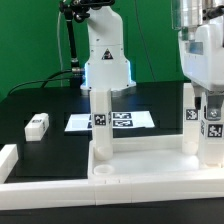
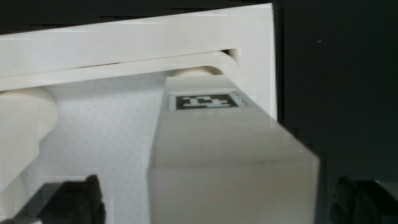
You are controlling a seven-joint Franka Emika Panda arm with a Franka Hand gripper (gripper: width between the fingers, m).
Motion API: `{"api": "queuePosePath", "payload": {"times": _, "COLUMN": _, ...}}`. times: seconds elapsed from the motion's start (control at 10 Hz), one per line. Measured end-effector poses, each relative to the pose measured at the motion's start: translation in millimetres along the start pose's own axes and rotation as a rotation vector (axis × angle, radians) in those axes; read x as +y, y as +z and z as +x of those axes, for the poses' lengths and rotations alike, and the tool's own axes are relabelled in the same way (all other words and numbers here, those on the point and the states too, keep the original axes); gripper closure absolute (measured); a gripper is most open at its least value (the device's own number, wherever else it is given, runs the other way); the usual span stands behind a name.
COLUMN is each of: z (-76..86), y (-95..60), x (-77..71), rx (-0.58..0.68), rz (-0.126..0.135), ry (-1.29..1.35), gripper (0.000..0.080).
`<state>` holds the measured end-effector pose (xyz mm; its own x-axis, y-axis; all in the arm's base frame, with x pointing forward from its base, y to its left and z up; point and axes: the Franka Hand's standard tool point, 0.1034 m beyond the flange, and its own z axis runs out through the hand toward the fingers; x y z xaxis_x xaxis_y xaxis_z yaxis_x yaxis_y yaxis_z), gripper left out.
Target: Assemble desk
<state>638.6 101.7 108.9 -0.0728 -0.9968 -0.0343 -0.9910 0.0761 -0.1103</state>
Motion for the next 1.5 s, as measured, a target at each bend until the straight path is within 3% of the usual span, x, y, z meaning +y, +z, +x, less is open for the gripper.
{"api": "queuePosePath", "payload": {"times": 0.2, "z": -4.8, "y": 0.4, "x": -4.1, "rx": -0.018, "rz": 0.041, "ry": 0.109, "gripper": 0.0151}}
{"api": "queuePosePath", "payload": {"times": 0.6, "z": -6.3, "y": 0.7, "x": -2.9, "rx": -0.010, "rz": 0.039, "ry": -0.082, "gripper": 0.0151}}
{"api": "queuePosePath", "payload": {"times": 0.7, "z": -6.2, "y": 0.5, "x": -3.2, "rx": -0.009, "rz": 0.034, "ry": -0.126, "gripper": 0.0151}}
{"api": "queuePosePath", "payload": {"times": 0.8, "z": -6.9, "y": -1.1, "x": -6.7, "rx": -0.013, "rz": 0.020, "ry": -0.312, "gripper": 0.0151}}
{"api": "queuePosePath", "payload": {"times": 0.9, "z": -8.8, "y": 2.9, "x": -10.1, "rx": -0.019, "rz": 0.022, "ry": -0.527, "gripper": 0.0151}}
{"api": "queuePosePath", "payload": {"times": 1.0, "z": -12.5, "y": 7.3, "x": -6.2, "rx": -0.033, "rz": 0.011, "ry": -0.656, "gripper": 0.0151}}
{"api": "queuePosePath", "payload": {"times": 1.3, "z": -11.8, "y": 7.6, "x": -6.3, "rx": -0.025, "rz": 0.021, "ry": -0.869, "gripper": 0.0151}}
{"api": "queuePosePath", "payload": {"times": 1.5, "z": -16.1, "y": 2.8, "x": -7.5, "rx": 0.000, "rz": -0.015, "ry": -1.220, "gripper": 0.0151}}
